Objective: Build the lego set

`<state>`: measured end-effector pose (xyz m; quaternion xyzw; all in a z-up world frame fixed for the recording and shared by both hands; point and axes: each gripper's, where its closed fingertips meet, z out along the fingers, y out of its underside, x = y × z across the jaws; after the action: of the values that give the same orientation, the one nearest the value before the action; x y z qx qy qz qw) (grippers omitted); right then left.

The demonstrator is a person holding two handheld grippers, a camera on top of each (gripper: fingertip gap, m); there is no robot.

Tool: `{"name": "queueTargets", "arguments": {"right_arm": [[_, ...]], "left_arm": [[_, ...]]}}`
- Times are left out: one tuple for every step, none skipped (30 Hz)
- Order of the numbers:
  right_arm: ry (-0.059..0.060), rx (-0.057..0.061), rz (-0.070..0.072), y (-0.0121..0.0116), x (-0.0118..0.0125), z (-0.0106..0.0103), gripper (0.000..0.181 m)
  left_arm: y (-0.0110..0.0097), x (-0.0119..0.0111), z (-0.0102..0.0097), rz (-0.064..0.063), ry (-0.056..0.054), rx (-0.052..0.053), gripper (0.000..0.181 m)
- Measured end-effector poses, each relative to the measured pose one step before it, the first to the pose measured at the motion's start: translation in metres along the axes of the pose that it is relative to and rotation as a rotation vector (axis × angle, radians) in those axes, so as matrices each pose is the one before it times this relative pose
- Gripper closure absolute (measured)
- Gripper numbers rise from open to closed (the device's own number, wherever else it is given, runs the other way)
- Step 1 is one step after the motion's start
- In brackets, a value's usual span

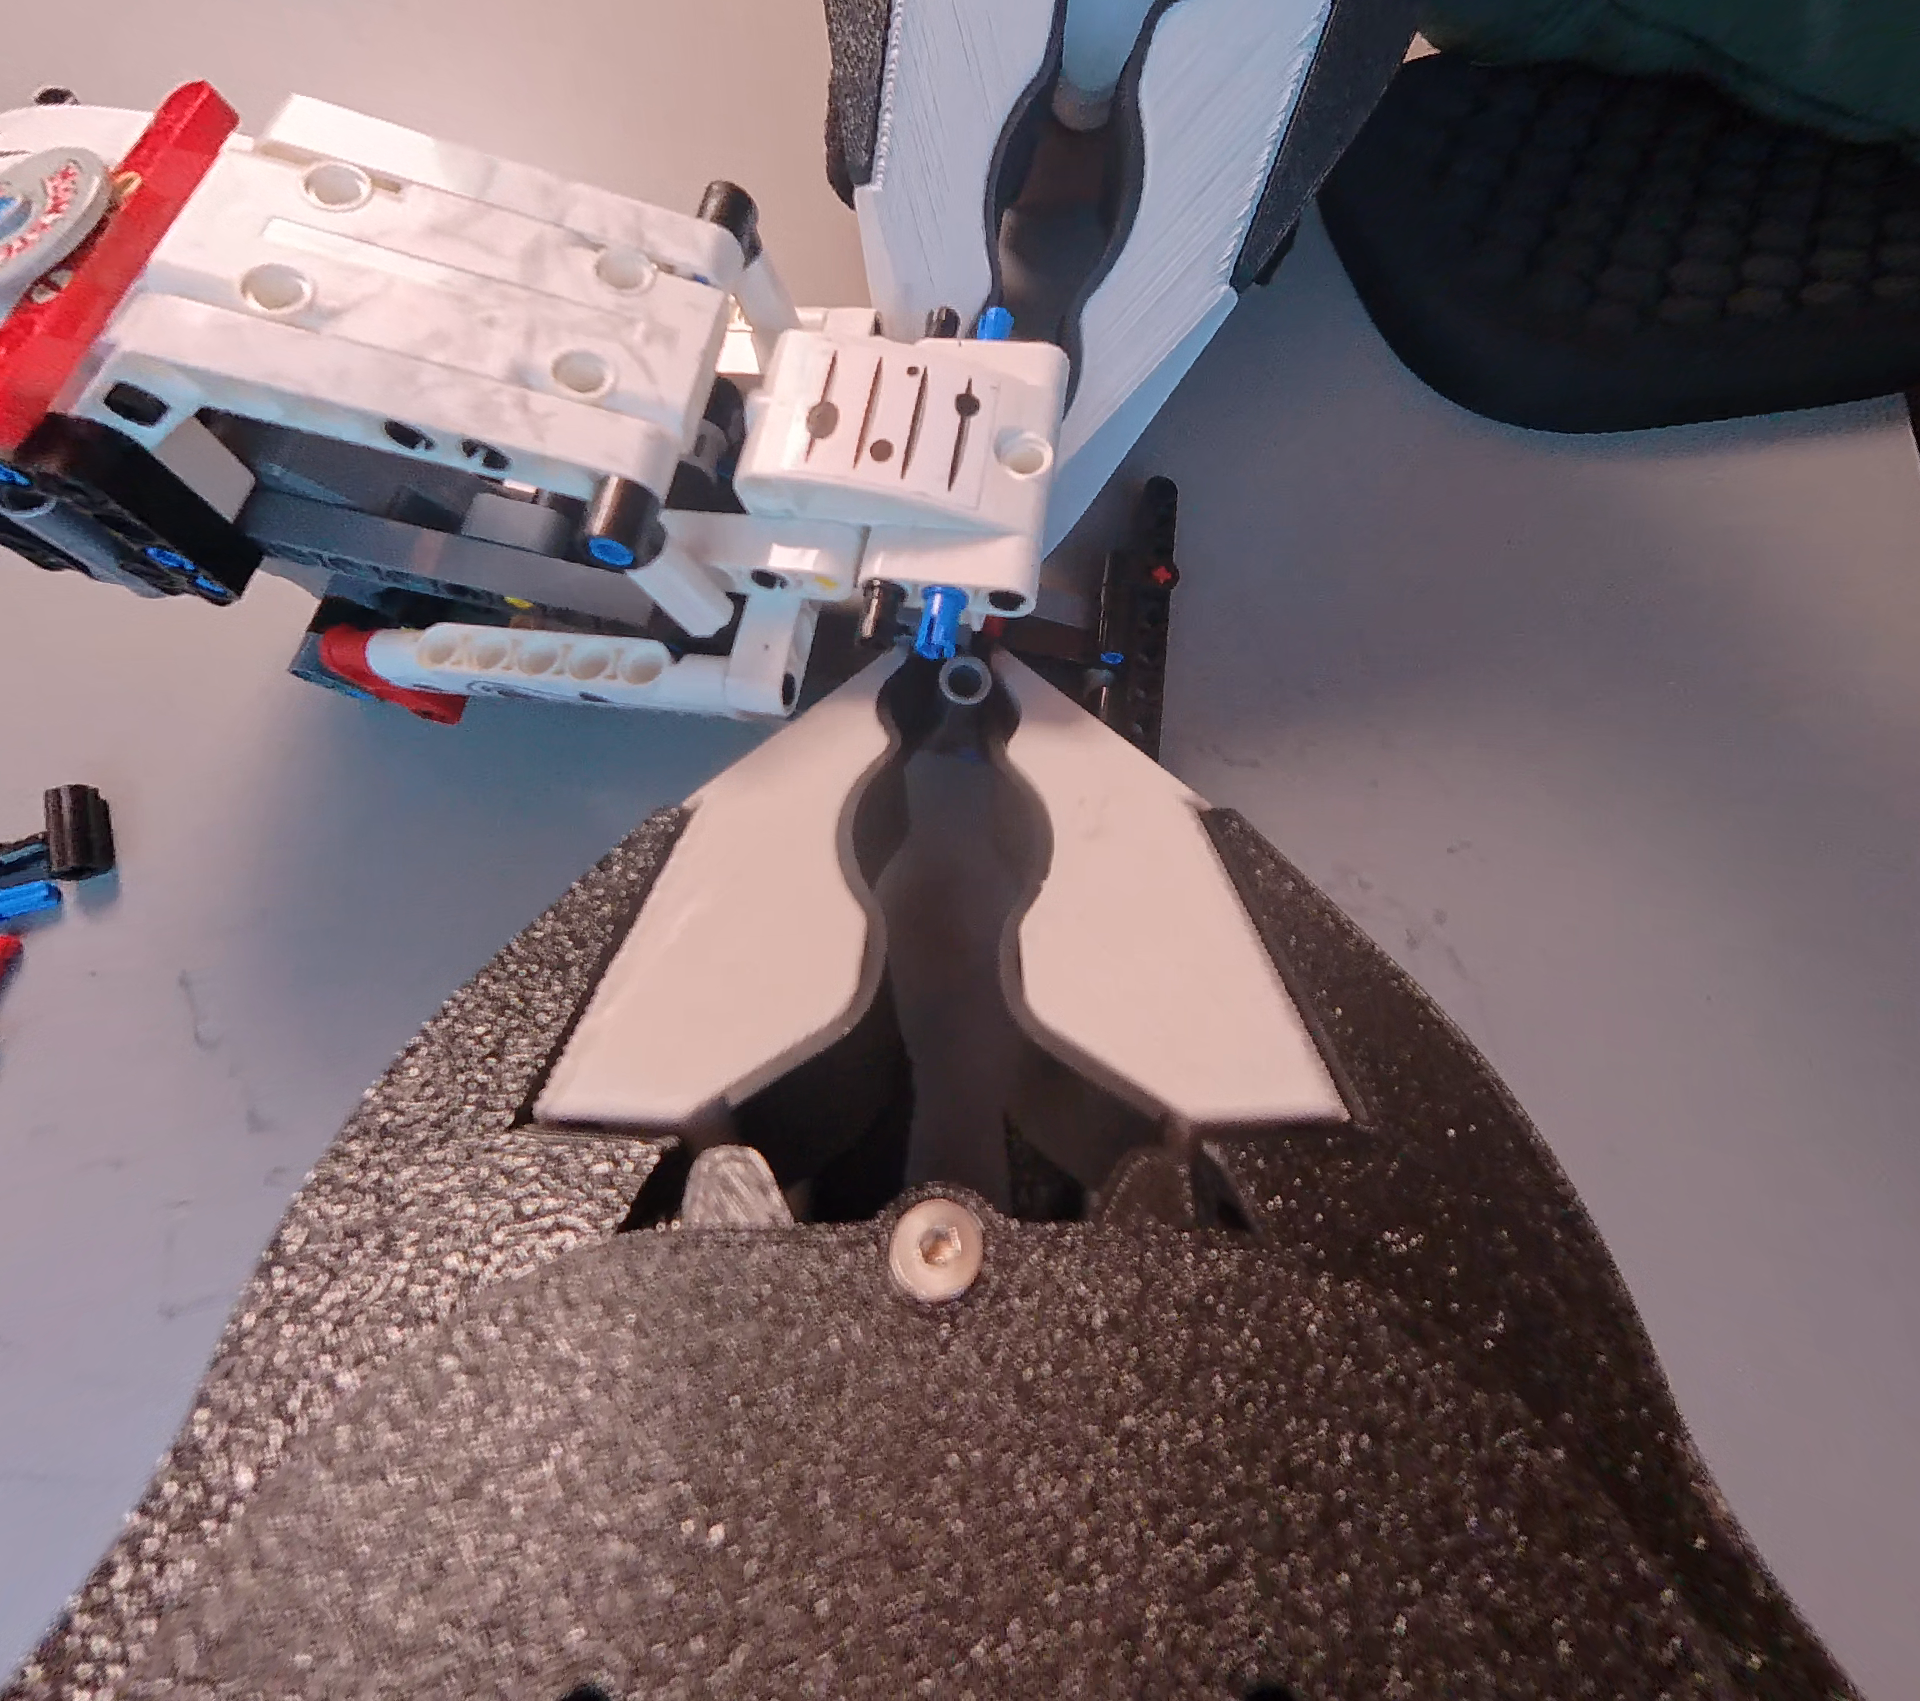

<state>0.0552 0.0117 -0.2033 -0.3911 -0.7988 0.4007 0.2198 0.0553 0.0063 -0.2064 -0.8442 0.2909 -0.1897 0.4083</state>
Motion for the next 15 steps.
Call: {"name": "queueTargets", "arguments": {"right_arm": [[-0.0016, -0.0002, 0.0002, 0.00003, -0.00027, 0.00016, 0.175], [-0.0018, -0.0001, 0.0010, 0.00000, -0.00004, 0.00003, 0.175], [-0.0025, -0.0002, 0.0006, 0.00007, -0.00034, 0.00011, 0.175], [-0.0019, 0.0001, -0.0001, -0.00002, -0.00012, 0.00003, 0.175], [-0.0008, -0.0001, -0.0010, -0.00002, -0.00026, 0.00003, 0.175], [-0.0009, 0.0000, -0.0010, 0.00001, -0.00022, 0.00015, 0.175], [-0.0009, -0.0001, -0.0002, -0.00002, -0.00020, 0.00004, 0.175], [-0.0011, -0.0003, 0.0007, -0.00005, -0.00008, 0.00011, 0.175], [-0.0017, -0.0002, 0.0008, 0.00010, -0.00015, 0.00006, 0.175], [-0.0021, 0.0000, 0.0005, -0.00004, -0.00027, 0.00006, 0.175], [-0.0017, 0.0000, -0.0007, -0.00003, -0.00027, 0.00004, 0.175], [-0.0013, 0.0003, 0.0000, -0.00011, -0.00034, 0.00012, 0.175], [-0.0018, 0.0001, 0.0006, -0.00022, -0.00042, 0.00028, 0.174], [-0.0021, 0.0002, 0.0013, -0.00023, -0.00036, 0.00030, 0.175], [-0.0019, 0.0002, 0.0011, -0.00016, -0.00030, 0.00019, 0.175]], "left_arm": [[0.00016, 0.00018, -0.00002, -0.0010, 0.0014, -0.0004, 0.173], [0.00016, 0.00012, -0.00019, -0.0009, 0.0010, -0.0003, 0.173], [0.00024, 0.00032, -0.00013, -0.0008, 0.0016, -0.0002, 0.173], [0.00007, 0.00017, -0.00007, -0.0001, 0.0007, -0.0001, 0.173], [0.00025, 0.00023, -0.00009, -0.0004, 0.0006, -0.0005, 0.174], [0.00015, 0.00022, -0.00023, -0.0024, 0.0015, 0.0000, 0.173], [0.00021, 0.00001, -0.00013, -0.0030, 0.0013, -0.0004, 0.173], [0.00028, 0.00008, -0.00011, -0.0006, 0.0004, -0.0008, 0.174], [0.00021, 0.00017, -0.00014, -0.0011, 0.0012, -0.0012, 0.173], [0.00017, 0.00024, -0.00021, 0.0002, 0.0013, -0.0014, 0.173], [0.00031, 0.00024, -0.00020, 0.0024, 0.0000, -0.0012, 0.173], [0.00028, 0.00023, -0.00031, 0.0007, 0.0007, -0.0003, 0.173], [0.00037, 0.00035, -0.00040, -0.0048, 0.0035, 0.0000, 0.173], [0.00035, 0.00026, -0.00041, -0.0031, 0.0022, 0.0005, 0.174], [0.00032, 0.00021, -0.00037, 0.0002, 0.0005, 0.0012, 0.174]]}}
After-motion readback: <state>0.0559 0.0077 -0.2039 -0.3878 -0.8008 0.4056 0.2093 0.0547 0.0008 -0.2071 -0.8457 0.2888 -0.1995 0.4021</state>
